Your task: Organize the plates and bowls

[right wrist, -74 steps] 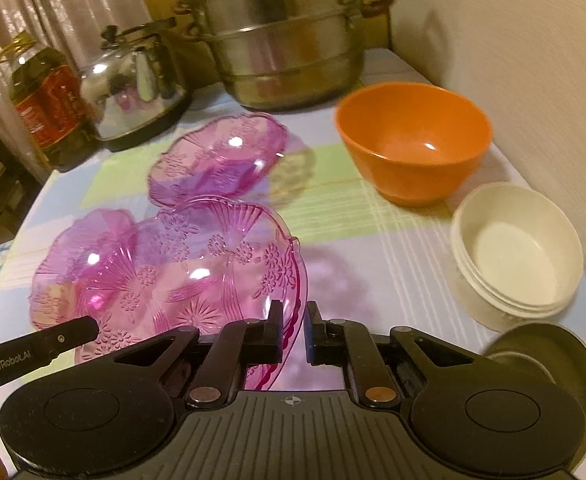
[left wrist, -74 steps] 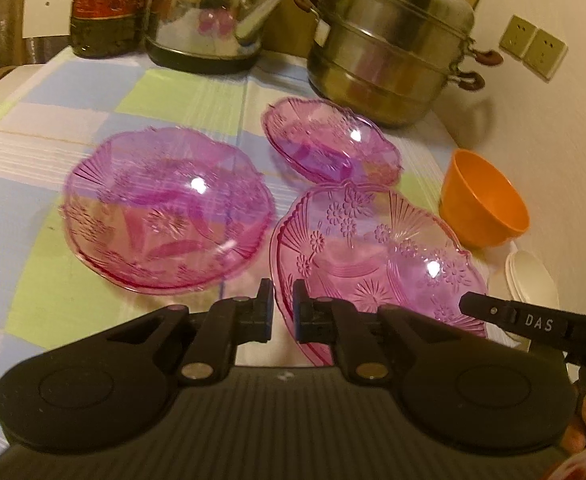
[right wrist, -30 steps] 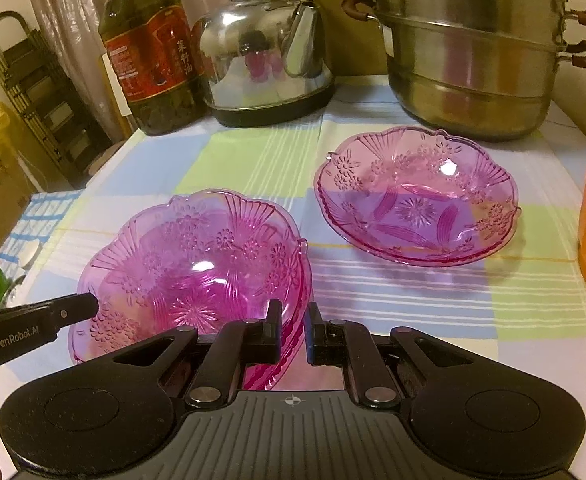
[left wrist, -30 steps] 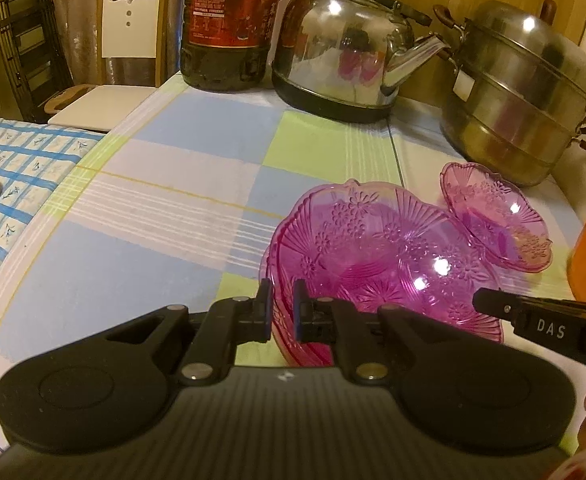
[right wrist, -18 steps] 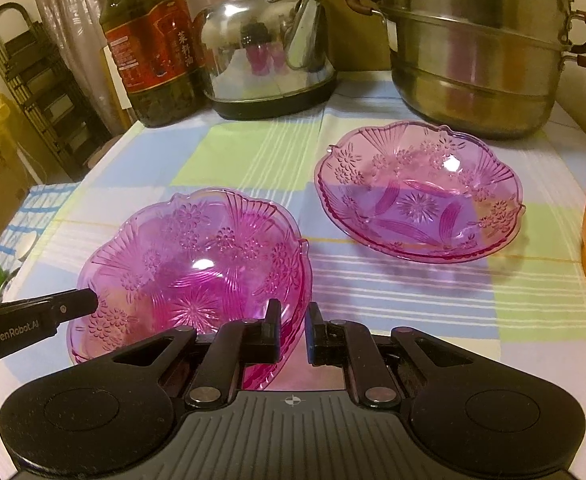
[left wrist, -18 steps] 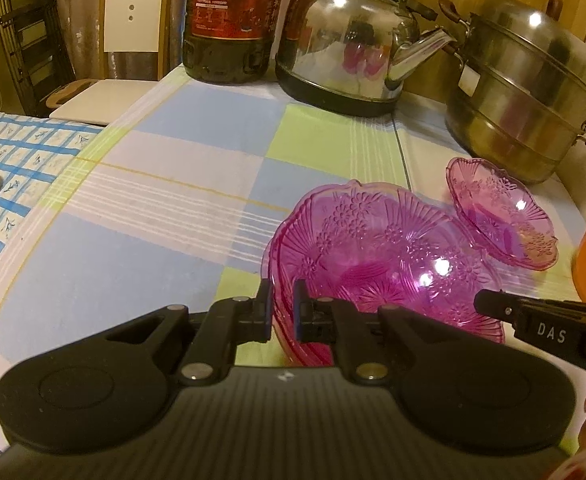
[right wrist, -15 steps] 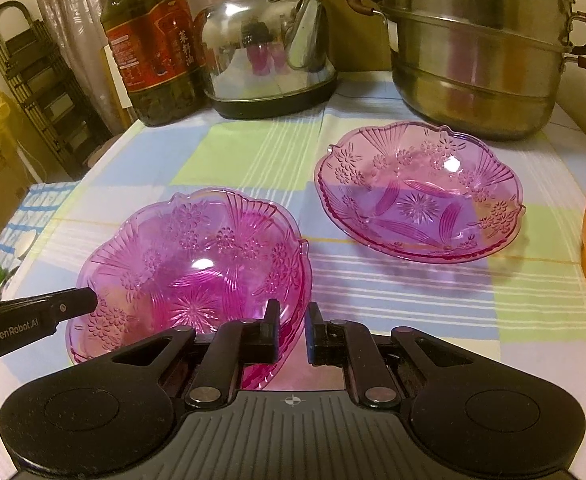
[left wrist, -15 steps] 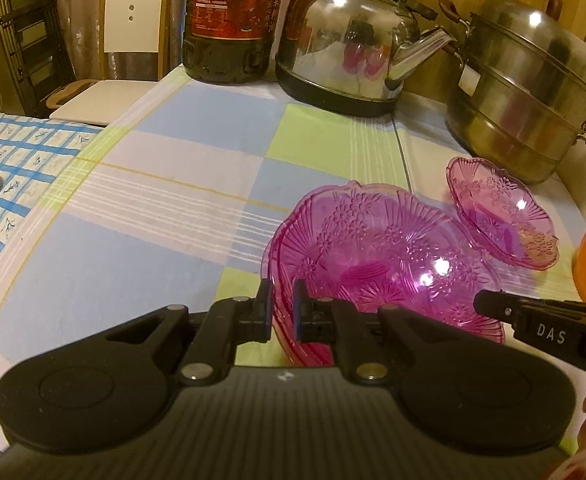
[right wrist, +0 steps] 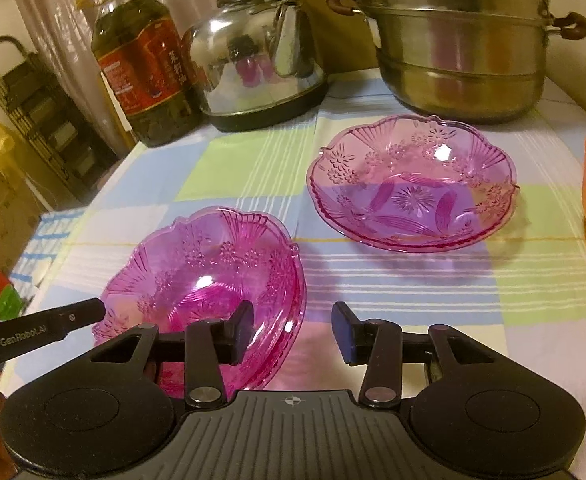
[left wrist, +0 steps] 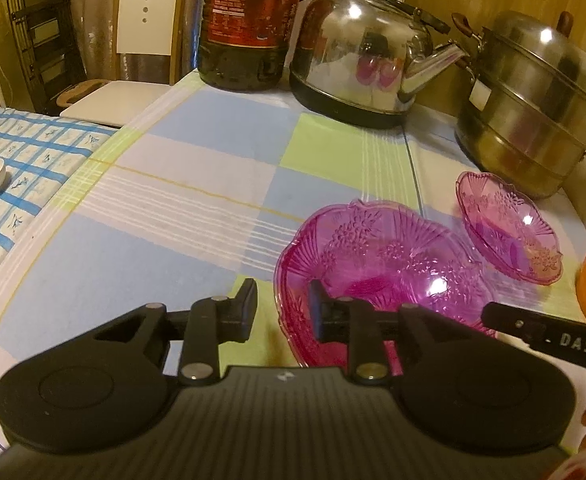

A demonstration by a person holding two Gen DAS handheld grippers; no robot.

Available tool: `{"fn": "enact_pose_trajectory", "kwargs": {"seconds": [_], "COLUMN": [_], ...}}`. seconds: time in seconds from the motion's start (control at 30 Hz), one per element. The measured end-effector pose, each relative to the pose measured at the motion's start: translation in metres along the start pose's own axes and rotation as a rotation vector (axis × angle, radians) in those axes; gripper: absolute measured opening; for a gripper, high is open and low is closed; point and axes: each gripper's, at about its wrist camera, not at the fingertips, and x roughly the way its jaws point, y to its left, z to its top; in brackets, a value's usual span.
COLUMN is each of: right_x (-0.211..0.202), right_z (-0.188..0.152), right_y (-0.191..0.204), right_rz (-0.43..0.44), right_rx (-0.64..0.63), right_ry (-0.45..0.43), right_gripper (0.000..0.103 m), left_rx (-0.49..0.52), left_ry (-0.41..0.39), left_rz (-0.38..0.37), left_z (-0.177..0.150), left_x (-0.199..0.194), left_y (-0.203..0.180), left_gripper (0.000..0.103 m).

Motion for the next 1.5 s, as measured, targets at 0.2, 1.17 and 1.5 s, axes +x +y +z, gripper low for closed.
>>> {"fn": "enact_pose_trajectory", "kwargs": {"seconds": [0.2,1.17,1.5], "right_x": [-0.013,-0.018,-0.034], "right_z": [0.000,0.001,0.008], "right_y": [0.000,-0.011,-0.037], "right_rz": [0.010,-0.038,-0.112], "right_rx": [0.022,0.025,0.103], "right_ry": [-0.044,-0.047,-0.090], "right_gripper": [0.033,0.043,0.043], "left_rx": [-0.008,0.023,0.061], "left_ry": [0.009,-0.011,-0.011], "left_rz": [-0.009,-0.057,-0.144], "left_z": [-0.001,0.001,0.008], "left_x": [0.001,-0.006,-0.007], "left_y": [0.000,-0.019,-0.053], "left_gripper": [0.023,0.024,0.034]}}
